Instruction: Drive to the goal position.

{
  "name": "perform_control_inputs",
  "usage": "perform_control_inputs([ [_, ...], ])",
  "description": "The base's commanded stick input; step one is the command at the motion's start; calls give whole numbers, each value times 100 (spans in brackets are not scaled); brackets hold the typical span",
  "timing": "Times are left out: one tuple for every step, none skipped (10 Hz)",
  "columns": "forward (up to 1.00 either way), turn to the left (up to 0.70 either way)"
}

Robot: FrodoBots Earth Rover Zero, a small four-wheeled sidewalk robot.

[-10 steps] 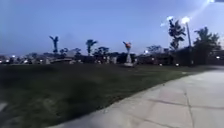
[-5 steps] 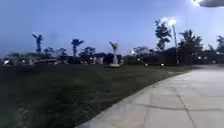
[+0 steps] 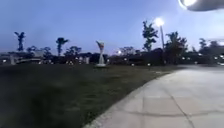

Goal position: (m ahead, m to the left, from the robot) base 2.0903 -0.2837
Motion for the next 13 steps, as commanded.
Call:
perform_control_inputs([
  [70,-35],
  [70,-35],
  [70,-35],
  [70,-35],
  [70,-35],
  [70,-35],
  [70,-35],
  [70,-35],
  [70,-35],
  [70,-35],
  [70,-35],
  [70,-35],
  [70,-35],
])
